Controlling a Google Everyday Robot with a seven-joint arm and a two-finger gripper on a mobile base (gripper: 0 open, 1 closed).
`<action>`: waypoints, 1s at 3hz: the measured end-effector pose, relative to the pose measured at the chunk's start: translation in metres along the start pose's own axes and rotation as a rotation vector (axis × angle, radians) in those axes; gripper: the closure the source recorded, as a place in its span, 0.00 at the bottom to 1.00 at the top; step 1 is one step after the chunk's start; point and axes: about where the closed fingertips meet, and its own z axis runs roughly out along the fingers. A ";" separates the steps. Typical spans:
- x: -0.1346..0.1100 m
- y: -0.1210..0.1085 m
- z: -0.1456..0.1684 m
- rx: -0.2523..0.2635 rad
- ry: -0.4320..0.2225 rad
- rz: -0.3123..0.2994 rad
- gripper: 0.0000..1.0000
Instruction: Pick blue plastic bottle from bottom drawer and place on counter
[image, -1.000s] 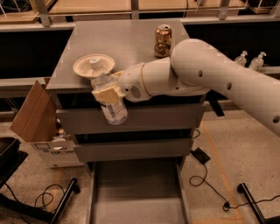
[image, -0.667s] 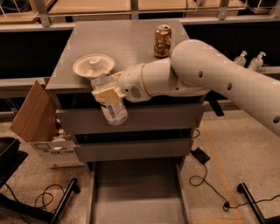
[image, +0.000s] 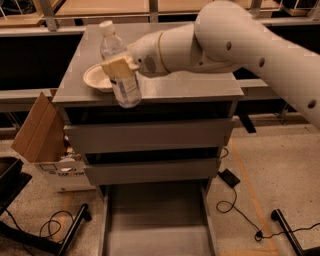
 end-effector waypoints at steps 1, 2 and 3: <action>-0.053 -0.049 0.003 0.086 -0.039 0.023 1.00; -0.106 -0.103 0.025 0.162 -0.102 0.066 1.00; -0.136 -0.149 0.073 0.191 -0.181 0.098 1.00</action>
Offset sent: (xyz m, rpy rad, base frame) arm 0.1996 0.0432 0.1628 0.2079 -0.0679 -0.2813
